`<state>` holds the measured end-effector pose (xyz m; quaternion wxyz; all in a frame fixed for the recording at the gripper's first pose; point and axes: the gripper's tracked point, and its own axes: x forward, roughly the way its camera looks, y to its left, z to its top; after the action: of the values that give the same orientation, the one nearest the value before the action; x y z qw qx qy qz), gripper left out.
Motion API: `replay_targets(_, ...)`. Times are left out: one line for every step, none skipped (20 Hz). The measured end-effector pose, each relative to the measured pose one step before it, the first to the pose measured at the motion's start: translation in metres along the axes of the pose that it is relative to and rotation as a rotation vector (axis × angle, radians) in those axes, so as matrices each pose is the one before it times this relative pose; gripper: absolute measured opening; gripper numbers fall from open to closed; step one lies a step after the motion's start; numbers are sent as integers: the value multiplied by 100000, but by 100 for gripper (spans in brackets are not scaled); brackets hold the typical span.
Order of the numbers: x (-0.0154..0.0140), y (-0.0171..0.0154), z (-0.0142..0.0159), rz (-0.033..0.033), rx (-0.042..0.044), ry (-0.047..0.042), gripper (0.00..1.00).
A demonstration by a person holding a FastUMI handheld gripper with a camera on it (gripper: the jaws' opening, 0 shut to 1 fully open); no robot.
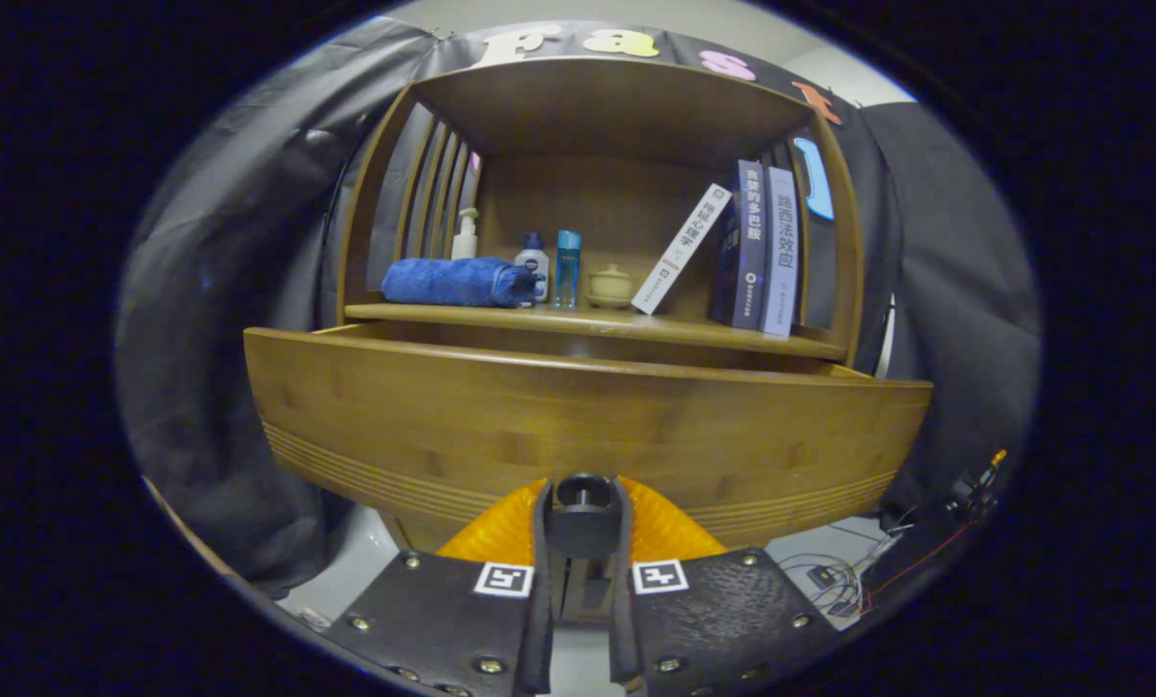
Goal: Pull open the drawer, take out the items inside it, and place them on the countertop above the cabinet.
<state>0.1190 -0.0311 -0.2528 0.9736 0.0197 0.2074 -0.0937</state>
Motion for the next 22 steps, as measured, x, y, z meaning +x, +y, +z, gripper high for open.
replay_targets(-1067, -16, -158, 692, 1170, 794, 23)
replay_targets(-973, 81, -277, 801, 630, 937, 23)
replay_targets(-902, 15, -236, 744, 191, 863, 23)
replay_targets(-744, -100, -301, 598, 57, 1199, 23)
replay_targets(-799, 5, -461, 572, 688, 1496, 23)
replay_targets(-754, -18, -717, 426, 775, 1677, 23)
replay_targets(-789, 57, -778, 320, -142, 2025, 23)
replay_targets(-602, -86, 286, 138, -1077, -2404, 23)
replay_targets(-338, -93, -1095, -570, -1302, 2660, 24)
replay_targets(-873, 2, 385, 61, 95, -374, 24)
replay_targets(-211, 63, 8, 172, 482, 978, 23)
replay_targets(-141, -104, -309, 120, -245, -26, 23)
replay_targets(-65, 269, 72, -106, -1627, 371, 23)
replay_targets(-20, -188, -170, -529, -1972, 433, 23)
replay_targets(30, 88, 8, 536, -930, 342, 23)
replay_targets(20, 34, 28, 319, -2, -263, 26)
replay_targets(-342, 163, 24, 1423, 827, 487, 30)
replay_targets(-369, 35, 252, 597, 250, -1566, 36)
replay_targets(-1264, -40, 739, -174, -976, -3122, 42)
replay_targets(-551, -299, 838, -943, -2260, -4083, 48)
replay_targets(-996, -244, 1372, -546, -1800, -5189, 54)
replay_targets(-849, 171, 1642, 234, -416, -5007, 60)
